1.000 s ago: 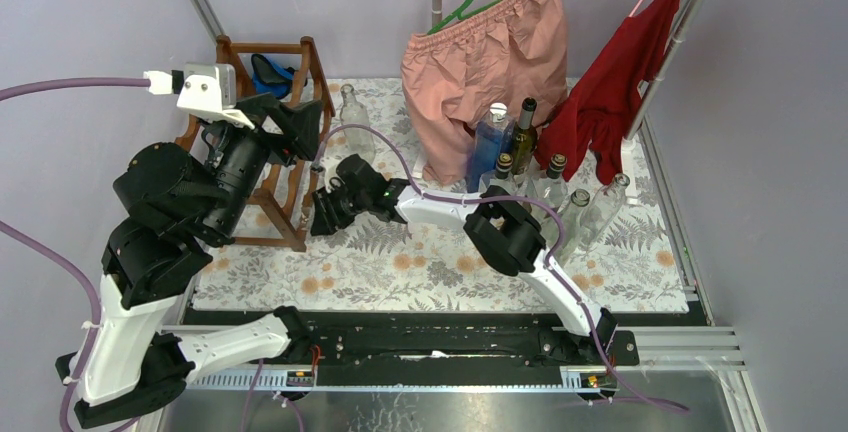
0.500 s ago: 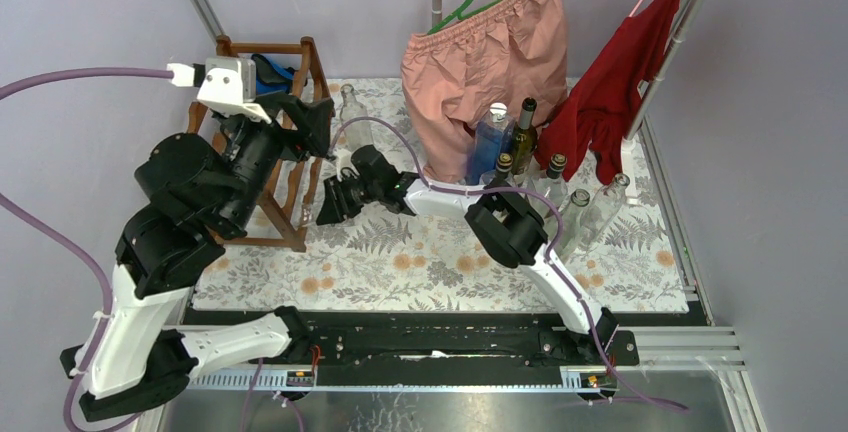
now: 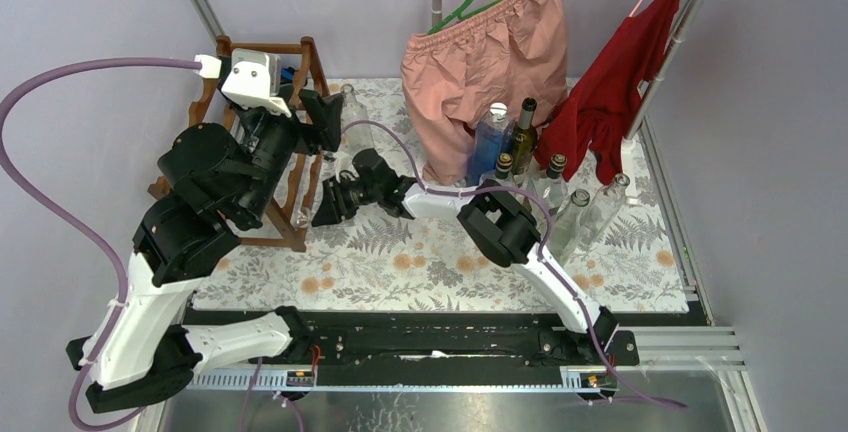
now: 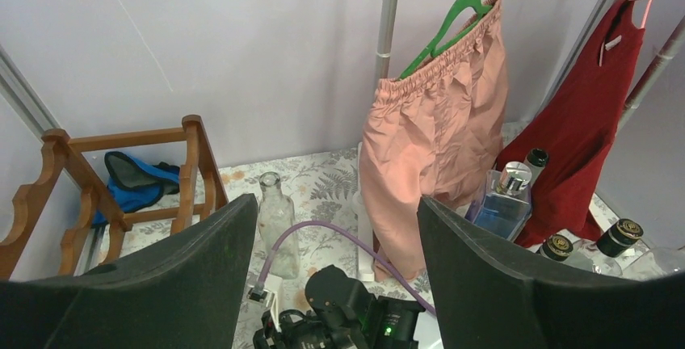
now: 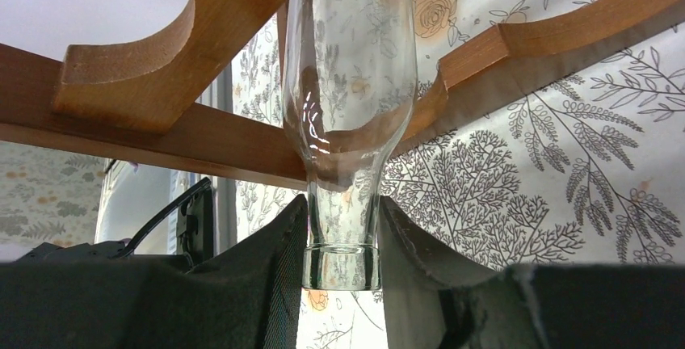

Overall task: Put the wine bottle on the wine rack
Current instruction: Place the wine bottle in the wine rack.

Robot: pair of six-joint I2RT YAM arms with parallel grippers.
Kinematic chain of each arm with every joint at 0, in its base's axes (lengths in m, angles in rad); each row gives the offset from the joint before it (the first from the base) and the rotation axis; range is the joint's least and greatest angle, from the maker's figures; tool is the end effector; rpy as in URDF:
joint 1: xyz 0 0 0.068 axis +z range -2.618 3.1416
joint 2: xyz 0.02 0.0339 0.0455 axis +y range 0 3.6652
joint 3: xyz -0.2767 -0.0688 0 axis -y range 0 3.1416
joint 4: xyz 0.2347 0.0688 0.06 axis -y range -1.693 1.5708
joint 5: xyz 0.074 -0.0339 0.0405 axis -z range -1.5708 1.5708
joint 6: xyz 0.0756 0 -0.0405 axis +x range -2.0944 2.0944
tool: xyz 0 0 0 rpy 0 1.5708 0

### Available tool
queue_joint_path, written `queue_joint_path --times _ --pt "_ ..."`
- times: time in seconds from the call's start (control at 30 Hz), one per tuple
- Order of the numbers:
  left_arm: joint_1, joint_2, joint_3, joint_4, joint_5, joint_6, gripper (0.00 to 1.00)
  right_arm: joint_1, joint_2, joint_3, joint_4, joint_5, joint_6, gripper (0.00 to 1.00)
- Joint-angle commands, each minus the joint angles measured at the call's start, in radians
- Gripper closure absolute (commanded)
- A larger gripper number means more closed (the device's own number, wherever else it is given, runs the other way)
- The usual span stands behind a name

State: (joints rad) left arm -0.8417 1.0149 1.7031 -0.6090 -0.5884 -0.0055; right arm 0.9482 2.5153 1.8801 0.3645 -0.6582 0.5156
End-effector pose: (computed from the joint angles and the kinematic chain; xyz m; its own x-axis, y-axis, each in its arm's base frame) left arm 0.1336 -0.0866 0.5548 0.0513 -0.0643 -0.9966 0.2520 0.9665 -0.0494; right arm 0.3109 0.5125 0.1489 -0.6220 -0.1976 -0.7577 -0.7813 0.0919 0.6174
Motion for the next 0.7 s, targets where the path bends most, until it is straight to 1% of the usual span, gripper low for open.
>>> queue_joint_path --times 0.0,0.17,0.33,0.5,0.67 --pt "0.003 -0.011 -0.017 0.094 -0.022 0.051 0.20 0.014 0.007 0.044 0.199 -0.086 0.064 0.98" --pt "0.003 -0.021 -0.031 0.103 -0.029 0.052 0.20 0.014 0.013 0.028 0.297 -0.121 0.106 0.98" --pt "0.003 -0.018 -0.033 0.109 -0.028 0.056 0.20 0.026 0.036 0.067 0.308 -0.142 0.107 0.98" --pt "0.003 -0.014 -0.037 0.111 -0.029 0.061 0.20 0.043 0.068 0.124 0.297 -0.134 0.111 0.98" --pt "0.003 -0.012 -0.040 0.112 -0.026 0.063 0.20 0.058 0.108 0.195 0.236 -0.076 0.127 0.97"
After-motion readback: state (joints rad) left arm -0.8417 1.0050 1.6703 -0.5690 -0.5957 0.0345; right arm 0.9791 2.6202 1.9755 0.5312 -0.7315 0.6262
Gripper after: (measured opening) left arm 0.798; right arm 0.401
